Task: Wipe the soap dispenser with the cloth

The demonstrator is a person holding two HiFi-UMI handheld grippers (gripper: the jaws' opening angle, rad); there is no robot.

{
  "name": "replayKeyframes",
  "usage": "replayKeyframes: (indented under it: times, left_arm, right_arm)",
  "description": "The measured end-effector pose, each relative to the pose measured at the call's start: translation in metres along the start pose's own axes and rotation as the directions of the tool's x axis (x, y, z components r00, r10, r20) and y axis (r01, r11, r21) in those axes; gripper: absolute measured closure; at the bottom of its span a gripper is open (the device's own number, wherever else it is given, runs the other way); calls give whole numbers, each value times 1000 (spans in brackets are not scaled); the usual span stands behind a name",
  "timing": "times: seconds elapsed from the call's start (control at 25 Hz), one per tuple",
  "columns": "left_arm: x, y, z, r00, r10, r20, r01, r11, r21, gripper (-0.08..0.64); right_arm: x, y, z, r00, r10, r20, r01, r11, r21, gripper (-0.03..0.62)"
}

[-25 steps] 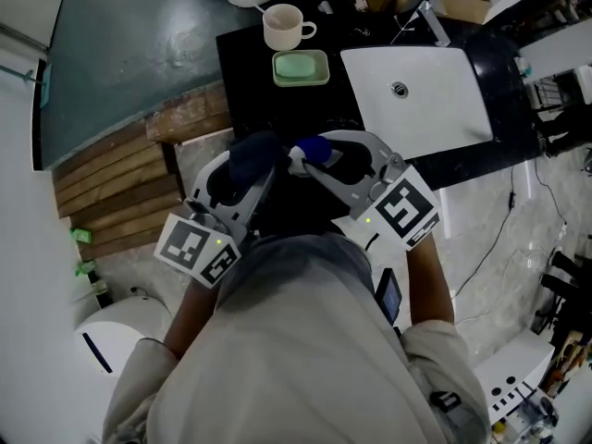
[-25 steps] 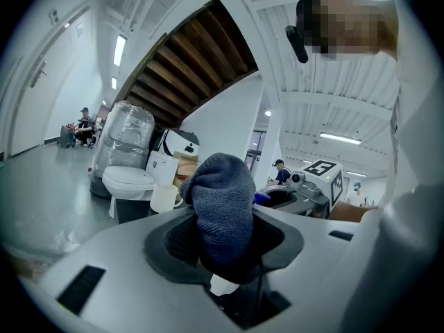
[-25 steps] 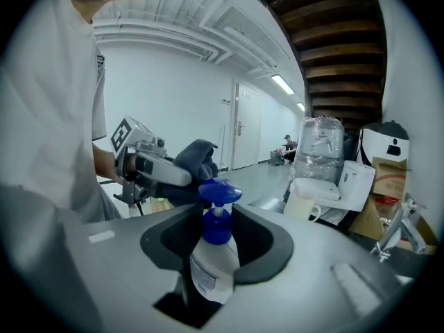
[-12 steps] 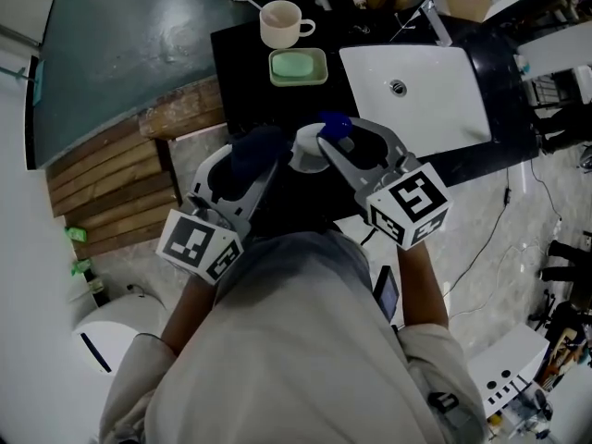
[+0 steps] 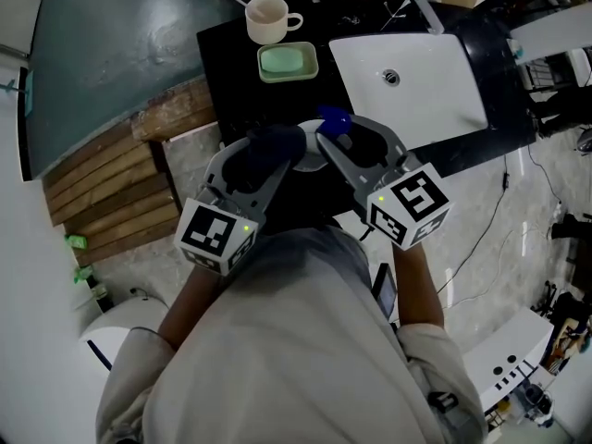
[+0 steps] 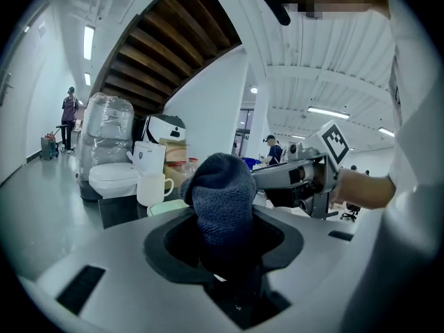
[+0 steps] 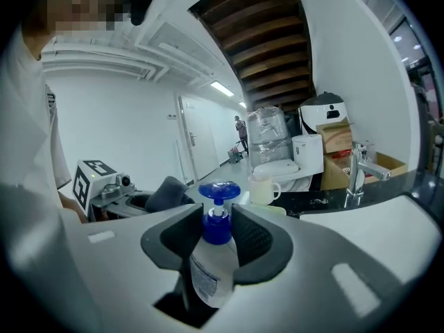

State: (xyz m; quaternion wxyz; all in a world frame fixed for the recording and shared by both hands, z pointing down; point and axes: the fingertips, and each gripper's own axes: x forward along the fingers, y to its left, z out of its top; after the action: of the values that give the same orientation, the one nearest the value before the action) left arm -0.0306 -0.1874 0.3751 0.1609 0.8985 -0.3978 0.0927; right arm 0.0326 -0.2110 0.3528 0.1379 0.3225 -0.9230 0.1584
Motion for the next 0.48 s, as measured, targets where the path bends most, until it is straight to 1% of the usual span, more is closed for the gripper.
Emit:
replayKeyframes:
  times: [0.48]
  left_arm:
    - [3,1,-25,998,-6,-57,7,1000,20,397]
  right_arm:
    - [1,6,-1,1000,2,4,-2,1000,3,469]
